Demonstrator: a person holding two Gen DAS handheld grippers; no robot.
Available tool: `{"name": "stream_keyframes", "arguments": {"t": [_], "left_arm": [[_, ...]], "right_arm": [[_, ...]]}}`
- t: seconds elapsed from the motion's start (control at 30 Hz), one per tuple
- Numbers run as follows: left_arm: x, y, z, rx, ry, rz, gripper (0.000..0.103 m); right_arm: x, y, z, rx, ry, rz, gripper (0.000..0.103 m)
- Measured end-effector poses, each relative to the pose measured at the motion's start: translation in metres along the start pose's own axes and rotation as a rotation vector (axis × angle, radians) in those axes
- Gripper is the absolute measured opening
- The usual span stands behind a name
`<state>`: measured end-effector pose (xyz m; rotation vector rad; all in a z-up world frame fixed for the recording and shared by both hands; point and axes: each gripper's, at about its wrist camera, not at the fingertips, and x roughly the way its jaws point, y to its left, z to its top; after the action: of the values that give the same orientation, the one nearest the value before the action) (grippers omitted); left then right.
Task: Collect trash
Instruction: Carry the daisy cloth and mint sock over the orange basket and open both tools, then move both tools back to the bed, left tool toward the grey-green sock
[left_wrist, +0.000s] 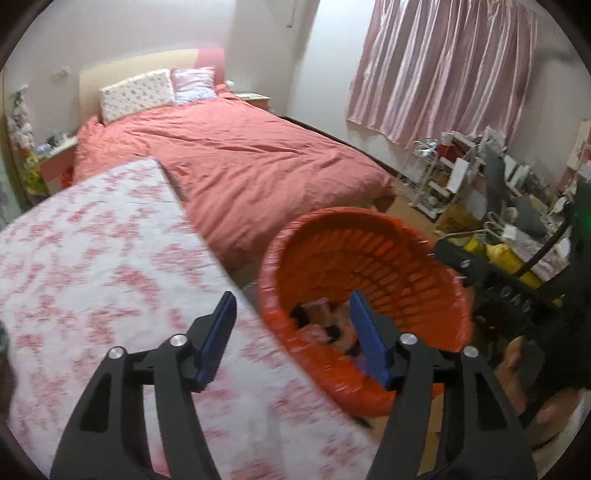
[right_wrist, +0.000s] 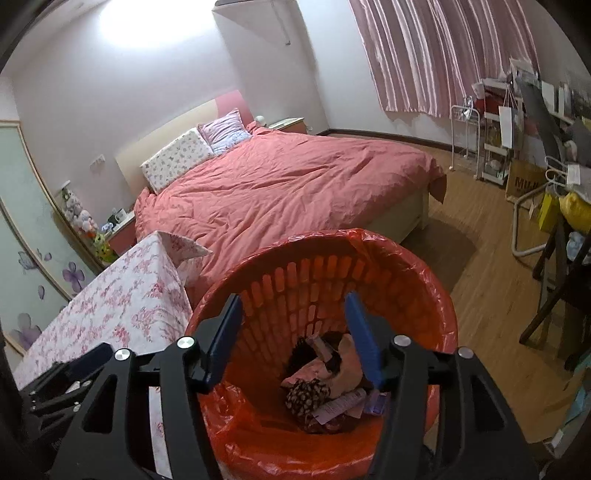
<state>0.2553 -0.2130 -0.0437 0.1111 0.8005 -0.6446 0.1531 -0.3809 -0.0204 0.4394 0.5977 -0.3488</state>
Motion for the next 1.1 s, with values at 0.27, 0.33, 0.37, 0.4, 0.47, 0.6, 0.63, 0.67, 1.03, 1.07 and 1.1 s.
{"name": "stream_keyframes", "arguments": {"t": [0.27,0.33,0.37,0.4,0.47,0.6,0.63,0.67,1.03,1.07,1.1], "left_arm": [[-0.05,0.072,-0.03,-0.045,-0.028,0.166,0.068],[-0.064,0.096,-0.038,-0.082,-0.029,0.201,0.068],[-0.072,0.109,-0.043,-0.1,-0.031,0.224,0.068],[-0.08,0.123,-0.048,-0.121,-0.032,0.246,0.068],[-0.093,0.145,-0.056,-0.161,-0.035,0.284,0.068],[-0.12,0.194,-0.078,-0.242,-0.037,0.371,0.068],[-0.126,0.202,-0.083,-0.257,-0.036,0.391,0.068],[-0.132,0.213,-0.09,-0.276,-0.034,0.414,0.068],[-0.162,0.305,-0.132,-0.452,-0.001,0.562,0.067],[-0.16,0.308,-0.133,-0.457,0.004,0.56,0.067],[-0.158,0.311,-0.133,-0.46,0.009,0.554,0.067]], "right_arm": [[-0.007,0.036,-0.013,-0.085,0.011,0.009,0.064],[-0.007,0.049,-0.019,-0.106,0.026,0.028,0.064],[-0.008,0.054,-0.021,-0.116,0.031,0.037,0.064],[-0.008,0.063,-0.025,-0.132,0.039,0.049,0.064],[-0.009,0.078,-0.031,-0.157,0.053,0.067,0.064],[-0.01,0.104,-0.043,-0.206,0.08,0.104,0.064],[-0.011,0.107,-0.045,-0.215,0.085,0.11,0.064],[-0.011,0.113,-0.048,-0.226,0.091,0.117,0.064],[-0.013,0.18,-0.084,-0.354,0.16,0.178,0.064],[-0.013,0.184,-0.085,-0.361,0.164,0.181,0.064],[-0.013,0.188,-0.088,-0.371,0.168,0.186,0.064]]}}
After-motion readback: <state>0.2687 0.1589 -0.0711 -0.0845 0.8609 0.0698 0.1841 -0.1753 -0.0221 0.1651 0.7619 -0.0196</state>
